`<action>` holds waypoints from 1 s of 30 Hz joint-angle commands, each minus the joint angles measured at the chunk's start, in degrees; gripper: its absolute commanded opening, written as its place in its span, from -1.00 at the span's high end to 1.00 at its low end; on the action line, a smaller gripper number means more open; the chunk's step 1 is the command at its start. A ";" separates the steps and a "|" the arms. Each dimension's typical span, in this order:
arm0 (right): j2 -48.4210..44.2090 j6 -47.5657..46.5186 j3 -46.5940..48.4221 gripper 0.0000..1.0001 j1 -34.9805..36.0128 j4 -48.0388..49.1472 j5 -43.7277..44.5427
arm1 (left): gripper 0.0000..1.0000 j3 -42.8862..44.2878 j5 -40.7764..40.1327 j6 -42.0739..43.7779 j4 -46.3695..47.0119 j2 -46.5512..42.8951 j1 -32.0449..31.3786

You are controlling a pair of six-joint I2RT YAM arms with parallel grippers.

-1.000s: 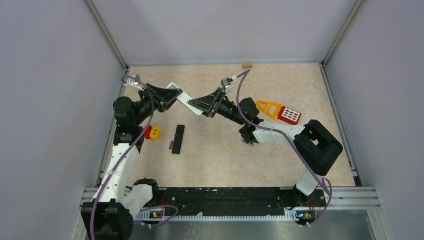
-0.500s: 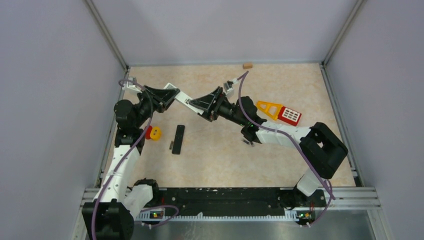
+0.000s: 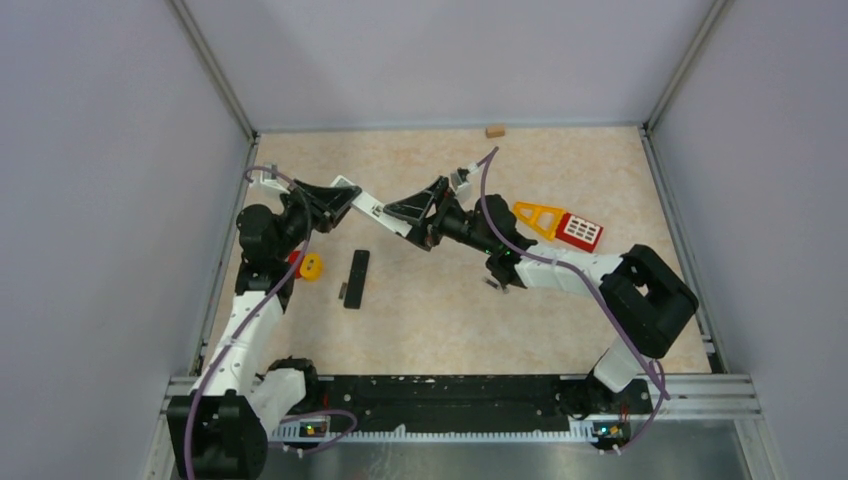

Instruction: Load the batteries into the remote control

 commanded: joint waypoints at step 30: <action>-4.87 -0.44 -1.44 1.00 -2.14 -7.53 -5.29 | 1.00 0.49 -0.75 9.60 0.69 3.17 0.06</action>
